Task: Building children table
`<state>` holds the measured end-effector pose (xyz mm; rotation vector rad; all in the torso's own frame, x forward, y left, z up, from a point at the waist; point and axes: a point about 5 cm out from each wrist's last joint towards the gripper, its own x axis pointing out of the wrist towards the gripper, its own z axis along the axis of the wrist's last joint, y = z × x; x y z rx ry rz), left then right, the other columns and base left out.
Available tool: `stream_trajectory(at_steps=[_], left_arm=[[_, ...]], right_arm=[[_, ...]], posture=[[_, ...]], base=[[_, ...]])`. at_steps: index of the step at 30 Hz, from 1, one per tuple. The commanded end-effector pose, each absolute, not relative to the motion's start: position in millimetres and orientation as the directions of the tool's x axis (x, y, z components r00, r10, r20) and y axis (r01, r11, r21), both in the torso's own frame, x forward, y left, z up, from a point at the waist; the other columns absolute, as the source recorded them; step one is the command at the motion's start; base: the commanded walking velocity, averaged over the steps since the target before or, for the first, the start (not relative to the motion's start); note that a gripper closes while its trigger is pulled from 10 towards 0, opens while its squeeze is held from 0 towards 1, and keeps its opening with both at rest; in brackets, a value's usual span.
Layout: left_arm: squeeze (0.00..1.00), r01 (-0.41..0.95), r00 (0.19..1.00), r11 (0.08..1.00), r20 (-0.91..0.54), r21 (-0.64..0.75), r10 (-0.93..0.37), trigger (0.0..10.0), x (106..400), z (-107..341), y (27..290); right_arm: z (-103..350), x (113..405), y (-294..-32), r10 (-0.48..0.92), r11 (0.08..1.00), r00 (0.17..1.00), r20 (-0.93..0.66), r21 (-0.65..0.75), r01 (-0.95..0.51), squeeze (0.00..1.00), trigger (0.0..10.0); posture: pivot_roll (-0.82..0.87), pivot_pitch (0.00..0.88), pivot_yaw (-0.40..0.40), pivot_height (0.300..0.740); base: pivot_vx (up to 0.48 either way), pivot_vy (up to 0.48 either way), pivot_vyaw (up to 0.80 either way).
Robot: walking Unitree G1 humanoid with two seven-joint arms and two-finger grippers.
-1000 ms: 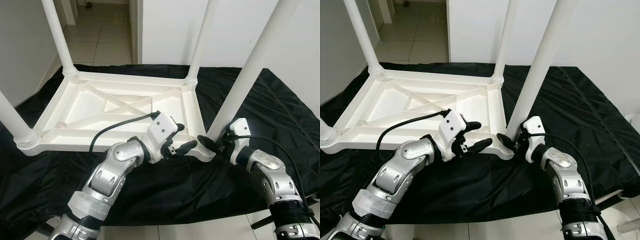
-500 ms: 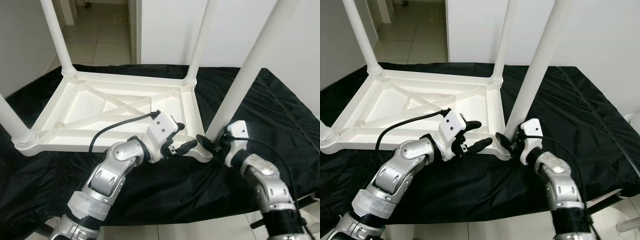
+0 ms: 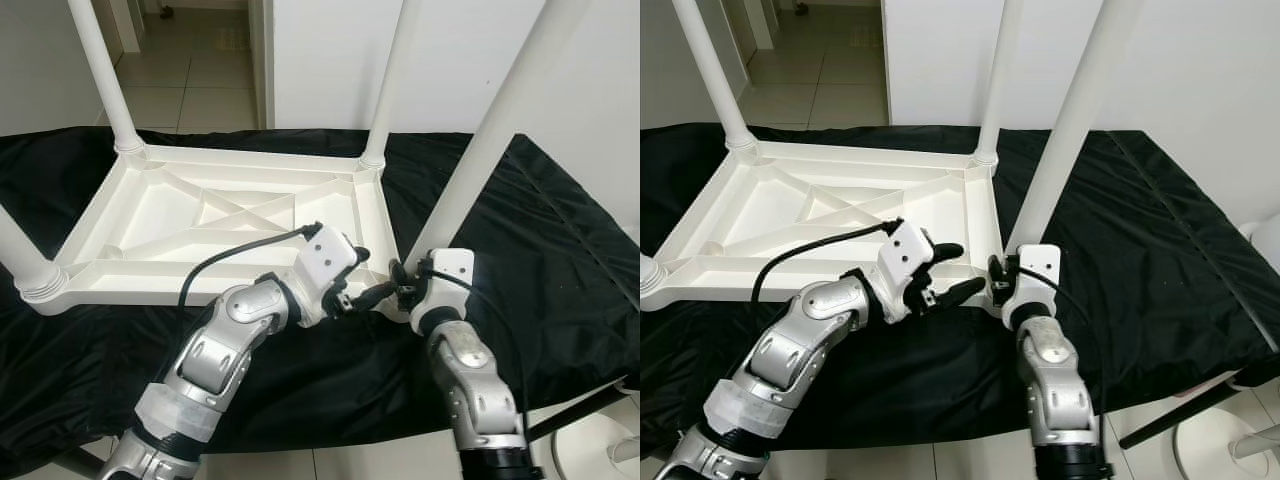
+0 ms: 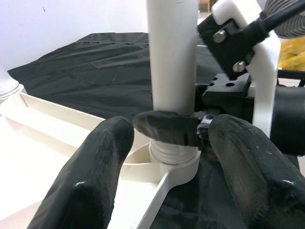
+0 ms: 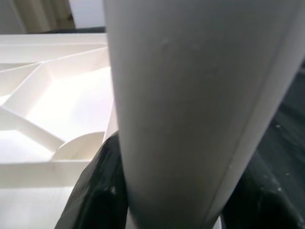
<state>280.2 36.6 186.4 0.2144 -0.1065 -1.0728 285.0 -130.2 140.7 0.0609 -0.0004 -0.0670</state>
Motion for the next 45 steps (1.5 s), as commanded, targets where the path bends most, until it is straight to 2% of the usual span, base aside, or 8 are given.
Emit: stream_trajectory(at_steps=[1,6,9,18,20,39,40,45], left_arm=[[0.0,0.85,0.493,0.477,-0.019,0.224,-0.87,10.0,280.5,186.9,36.1],[0.0,0.852,0.49,0.474,-0.017,0.222,-0.872,10.0,280.1,186.7,34.9],[0.0,0.852,0.489,0.473,-0.021,0.222,-0.872,10.0,279.8,185.4,35.7],[0.0,0.855,0.488,0.471,-0.032,0.218,-0.872,10.0,276.2,180.8,37.2],[0.0,0.855,0.489,0.471,-0.034,0.215,-0.872,10.0,275.0,180.0,36.8],[0.0,0.875,0.456,0.436,-0.058,0.212,-0.888,10.0,263.3,172.3,30.2],[0.0,0.875,0.454,0.433,-0.056,0.214,-0.889,10.0,262.8,173.1,28.6],[0.0,0.874,0.453,0.432,-0.053,0.222,-0.89,10.0,263.0,174.6,27.2]], right_arm=[[131.7,282.1,-121.2,-0.093,0.99,0.994,-0.054,0.1,0.098,0.0,10.0],[137.7,280.2,-121.5,-0.116,0.988,0.993,-0.027,0.101,0.119,0.0,10.0],[139.3,278.7,-124.8,-0.102,0.989,0.995,-0.003,0.107,0.102,1.0,10.0],[140.3,276.0,-132.3,-0.02,0.995,0.999,0.032,0.099,0.016,1.0,10.0],[139.6,274.3,-140.5,0.098,0.991,0.994,0.043,0.082,-0.101,0.0,10.0],[145.3,292.7,-166.4,0.522,0.845,0.853,0.001,-0.134,-0.517,0.0,10.0],[143.7,294.8,-168.7,0.535,0.834,0.845,-0.015,-0.148,-0.531,0.0,0.7],[138.9,298.7,-175.6,0.55,0.822,0.834,-0.046,-0.15,-0.55,0.0,0.0]], posture=[[-0.07,0.036,-0.016,0.74],[-0.07,0.035,-0.017,0.74],[-0.08,0.033,-0.016,0.74],[-0.08,0.034,-0.022,0.74],[-0.08,0.035,-0.024,0.74],[-0.06,0.025,-0.021,0.74],[-0.06,0.021,-0.023,0.74],[-0.05,0.011,-0.026,0.74]], base=[[0.0,0.0,0.0],[0.0,0.0,0.0],[0.0,0.0,0.0],[0.0,0.0,0.0],[0.0,0.0,0.0],[0.0,0.0,0.0],[0.0,0.0,0.0],[0.0,0.0,0.0]])
